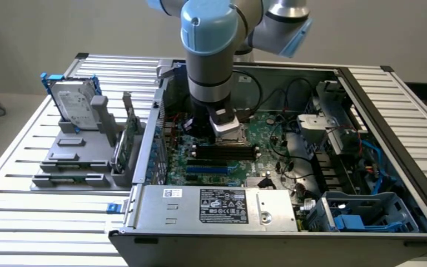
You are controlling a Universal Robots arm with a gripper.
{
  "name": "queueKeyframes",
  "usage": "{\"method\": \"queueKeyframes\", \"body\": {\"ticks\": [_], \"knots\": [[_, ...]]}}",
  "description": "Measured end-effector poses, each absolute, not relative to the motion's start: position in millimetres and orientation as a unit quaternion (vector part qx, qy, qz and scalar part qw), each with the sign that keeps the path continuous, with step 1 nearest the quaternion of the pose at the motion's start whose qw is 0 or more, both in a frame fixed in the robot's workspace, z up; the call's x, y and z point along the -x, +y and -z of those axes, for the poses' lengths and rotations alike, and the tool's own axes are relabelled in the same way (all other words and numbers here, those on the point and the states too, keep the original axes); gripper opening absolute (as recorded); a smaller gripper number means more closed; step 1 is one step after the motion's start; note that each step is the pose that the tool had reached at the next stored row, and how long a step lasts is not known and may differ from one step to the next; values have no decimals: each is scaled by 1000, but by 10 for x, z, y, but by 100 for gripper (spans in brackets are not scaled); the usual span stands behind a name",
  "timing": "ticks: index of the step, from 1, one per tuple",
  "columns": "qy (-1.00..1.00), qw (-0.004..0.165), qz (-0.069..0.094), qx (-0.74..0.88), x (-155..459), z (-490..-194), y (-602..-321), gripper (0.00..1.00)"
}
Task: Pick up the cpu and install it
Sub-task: 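Install the first cpu locking lever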
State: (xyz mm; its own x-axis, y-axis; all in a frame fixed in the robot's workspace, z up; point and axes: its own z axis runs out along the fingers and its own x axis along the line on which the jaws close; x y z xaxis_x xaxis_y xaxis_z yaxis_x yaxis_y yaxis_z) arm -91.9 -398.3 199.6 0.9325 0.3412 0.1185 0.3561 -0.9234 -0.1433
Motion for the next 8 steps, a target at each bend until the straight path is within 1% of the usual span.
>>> {"method": "queueKeyframes", "body": {"ticks": [8], "knots": [[-173, 81, 44, 981, 929, -1963, -3962, 11]]}}
